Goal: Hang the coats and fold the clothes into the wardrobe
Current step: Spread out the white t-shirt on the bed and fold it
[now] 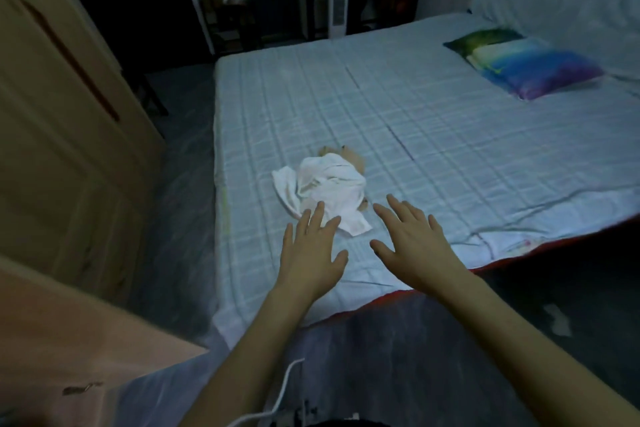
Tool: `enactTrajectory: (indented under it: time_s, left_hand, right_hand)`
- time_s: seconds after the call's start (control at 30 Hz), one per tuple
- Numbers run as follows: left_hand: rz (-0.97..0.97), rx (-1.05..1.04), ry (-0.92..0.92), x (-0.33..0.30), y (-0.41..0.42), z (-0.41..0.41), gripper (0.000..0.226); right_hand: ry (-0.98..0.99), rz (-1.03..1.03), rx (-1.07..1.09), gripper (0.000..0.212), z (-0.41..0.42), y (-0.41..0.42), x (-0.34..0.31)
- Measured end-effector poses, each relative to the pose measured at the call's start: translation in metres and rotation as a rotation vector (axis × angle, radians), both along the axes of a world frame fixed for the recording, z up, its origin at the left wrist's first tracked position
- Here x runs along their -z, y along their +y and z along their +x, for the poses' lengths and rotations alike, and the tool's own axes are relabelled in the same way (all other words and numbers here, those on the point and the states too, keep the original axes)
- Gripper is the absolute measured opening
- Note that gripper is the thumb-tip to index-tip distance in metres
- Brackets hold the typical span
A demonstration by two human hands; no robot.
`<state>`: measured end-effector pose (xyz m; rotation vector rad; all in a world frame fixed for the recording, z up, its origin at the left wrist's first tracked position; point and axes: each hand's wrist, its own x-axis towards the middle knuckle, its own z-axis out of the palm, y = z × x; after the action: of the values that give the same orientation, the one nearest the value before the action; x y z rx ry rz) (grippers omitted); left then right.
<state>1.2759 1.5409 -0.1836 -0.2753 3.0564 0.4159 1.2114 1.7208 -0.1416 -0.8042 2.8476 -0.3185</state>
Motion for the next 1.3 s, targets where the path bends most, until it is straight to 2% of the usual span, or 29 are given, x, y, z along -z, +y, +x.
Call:
enactTrajectory:
  time_s: [0.1, 0.3, 0.47, 0.7, 0.8, 1.0, 1.13, 1.2, 1.3]
  left_hand:
    - [0.059, 0.023, -0.032, 0.003, 0.015, -0.027, 0.061]
    - [0.043, 0.031, -0.088, 0.018, 0.015, -0.077, 0.06]
    - [0.067, -0.003, -0.118, 0.036, 0.003, -0.137, 0.059]
    - [0.132, -0.098, -0.148, 0.059, -0.025, -0.233, 0.06]
    - [0.168, -0.137, -0.227, 0.084, -0.045, -0.27, 0.06]
    - [0.22, -0.183, -0.461, 0.145, -0.076, -0.308, 0.047]
    - [0.276, -0.274, -0.468, 0.179, -0.085, -0.309, 0.041]
    - [0.3, -0.34, -0.442, 0.194, -0.089, -0.31, 0.047]
    - [0.315, -0.403, -0.472, 0.214, -0.094, -0.311, 0.074]
  right_hand:
    - [-0.021, -0.01, 0.023, 0.065, -0.025, 0.022, 0.005]
    - [-0.11, -0.039, 0.074, 0.064, -0.065, 0.034, 0.025]
    - [-0.126, -0.052, 0.043, 0.064, -0.112, 0.021, 0.039]
    - [-0.075, 0.006, -0.078, 0.062, -0.223, -0.019, 0.033]
    - [-0.083, 0.057, -0.127, 0.062, -0.266, -0.033, 0.034]
    - [-0.142, 0.122, -0.191, 0.062, -0.326, -0.056, 0.063]
    - [-0.207, 0.161, -0.25, 0.062, -0.349, -0.073, 0.085]
    - [-0.234, 0.171, -0.267, 0.062, -0.359, -0.08, 0.095]
    - [-0.264, 0.188, -0.277, 0.061, -0.369, -0.088, 0.109]
